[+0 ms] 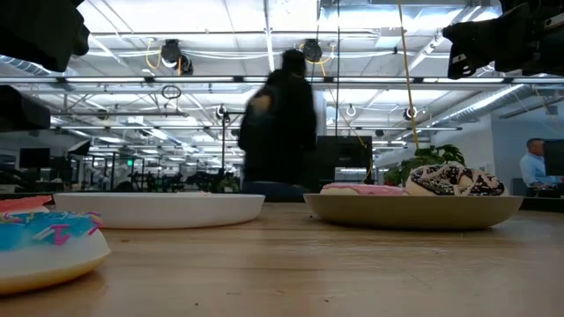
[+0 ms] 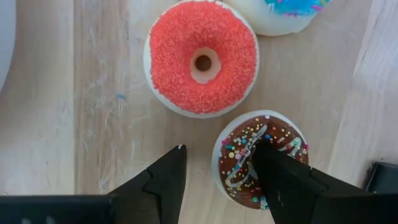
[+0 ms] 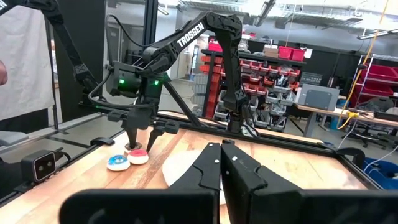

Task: Pick & Place donuts
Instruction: Put the small brown donut on the white plate

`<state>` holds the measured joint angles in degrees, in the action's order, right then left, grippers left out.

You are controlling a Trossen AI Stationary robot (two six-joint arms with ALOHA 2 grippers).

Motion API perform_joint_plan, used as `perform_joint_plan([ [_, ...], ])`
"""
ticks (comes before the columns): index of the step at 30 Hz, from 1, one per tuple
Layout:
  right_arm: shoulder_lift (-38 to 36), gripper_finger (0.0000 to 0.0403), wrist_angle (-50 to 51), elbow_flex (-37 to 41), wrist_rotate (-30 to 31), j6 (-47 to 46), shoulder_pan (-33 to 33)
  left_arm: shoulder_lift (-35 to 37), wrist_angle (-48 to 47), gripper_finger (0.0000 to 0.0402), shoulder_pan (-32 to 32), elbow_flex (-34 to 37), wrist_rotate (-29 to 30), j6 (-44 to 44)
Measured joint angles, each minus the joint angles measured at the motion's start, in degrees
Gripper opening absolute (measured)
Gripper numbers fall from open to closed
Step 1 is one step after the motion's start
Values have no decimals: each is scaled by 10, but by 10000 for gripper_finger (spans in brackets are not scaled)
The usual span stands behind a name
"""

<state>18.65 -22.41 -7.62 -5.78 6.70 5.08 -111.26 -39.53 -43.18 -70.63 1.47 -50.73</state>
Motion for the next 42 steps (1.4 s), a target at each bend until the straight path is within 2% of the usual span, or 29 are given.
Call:
perform_joint_plan([
  [4, 0, 0, 0, 0, 0, 0, 0, 0, 0, 192, 2, 0, -3, -5],
  [7, 0, 0, 0, 0, 0, 0, 0, 0, -2, 166, 8, 0, -23, -8],
  [15, 0, 0, 0, 0, 0, 0, 0, 7, -25, 17, 22, -3, -102, 21],
  [17, 0, 0, 0, 0, 0, 0, 0, 19, -58, 14, 26, -14, -110, 23],
  [21, 0, 0, 0, 0, 0, 0, 0, 63, -134, 16, 26, -60, -82, 49],
  [29, 0, 0, 0, 0, 0, 0, 0, 173, -294, 13, 44, -153, 31, 61],
  [35, 0, 0, 0, 0, 0, 0, 0, 242, -359, 9, 76, -161, 68, 39],
  [42, 0, 0, 0, 0, 0, 0, 0, 254, -416, 8, 131, -161, 72, 53],
])
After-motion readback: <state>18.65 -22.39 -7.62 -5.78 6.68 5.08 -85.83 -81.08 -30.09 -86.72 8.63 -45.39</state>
